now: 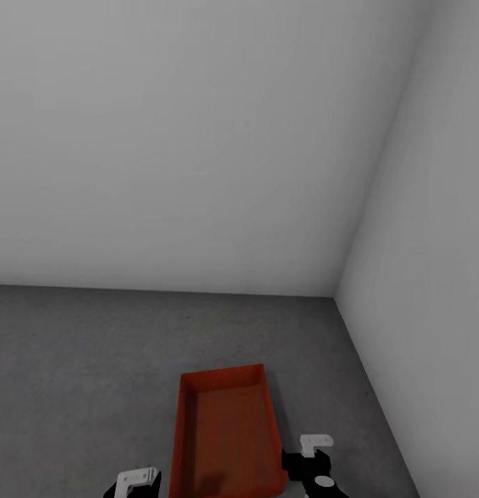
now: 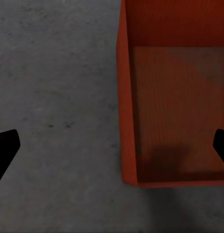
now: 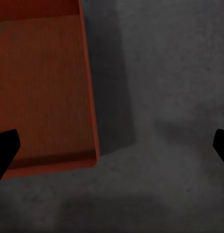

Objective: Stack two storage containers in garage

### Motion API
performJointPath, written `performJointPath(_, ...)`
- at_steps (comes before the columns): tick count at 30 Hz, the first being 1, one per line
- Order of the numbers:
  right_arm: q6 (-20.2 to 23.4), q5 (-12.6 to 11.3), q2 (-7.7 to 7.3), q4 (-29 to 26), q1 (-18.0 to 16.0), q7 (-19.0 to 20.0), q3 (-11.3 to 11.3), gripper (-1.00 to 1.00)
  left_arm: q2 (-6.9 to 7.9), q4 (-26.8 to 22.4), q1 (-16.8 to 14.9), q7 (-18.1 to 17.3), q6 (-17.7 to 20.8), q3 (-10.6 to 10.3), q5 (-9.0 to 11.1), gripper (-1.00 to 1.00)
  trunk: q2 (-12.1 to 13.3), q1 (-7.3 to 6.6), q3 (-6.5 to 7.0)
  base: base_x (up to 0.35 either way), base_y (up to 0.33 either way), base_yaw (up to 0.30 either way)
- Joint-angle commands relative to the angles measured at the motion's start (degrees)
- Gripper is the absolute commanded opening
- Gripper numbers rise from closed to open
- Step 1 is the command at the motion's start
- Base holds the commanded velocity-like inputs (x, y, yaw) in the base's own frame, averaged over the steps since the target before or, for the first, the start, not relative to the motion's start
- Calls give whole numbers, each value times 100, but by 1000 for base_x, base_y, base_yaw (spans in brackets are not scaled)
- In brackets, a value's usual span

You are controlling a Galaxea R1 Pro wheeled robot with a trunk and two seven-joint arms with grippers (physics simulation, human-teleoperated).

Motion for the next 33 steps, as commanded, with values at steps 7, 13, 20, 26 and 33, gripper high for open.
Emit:
performJointPath(7,-11,2,0,6,-4,-36,34,100,-4,4,-4,-50,-17,44,-28,100,280,-155,122,0,0,0)
performJointPath(13,-11,2,0,6,-4,-37,31,100,-4,4,-4,-50,-17,42,-28,100,521,-287,229,0,0,0)
performJointPath(20,-11,2,0,6,-4,-33,32,100,-4,4,-4,-49,-17,42,-28,100,802,-441,355,0,0,0)
performJointPath(26,-11,2,0,6,-4,-36,29,100,-4,4,-4,-50,-16,44,-28,100,1042,-572,463,0,0,0)
performJointPath(33,-11,2,0,6,-4,-34,31,100,-4,4,-4,-50,-17,42,-28,100,1323,-726,589,0,0,0)
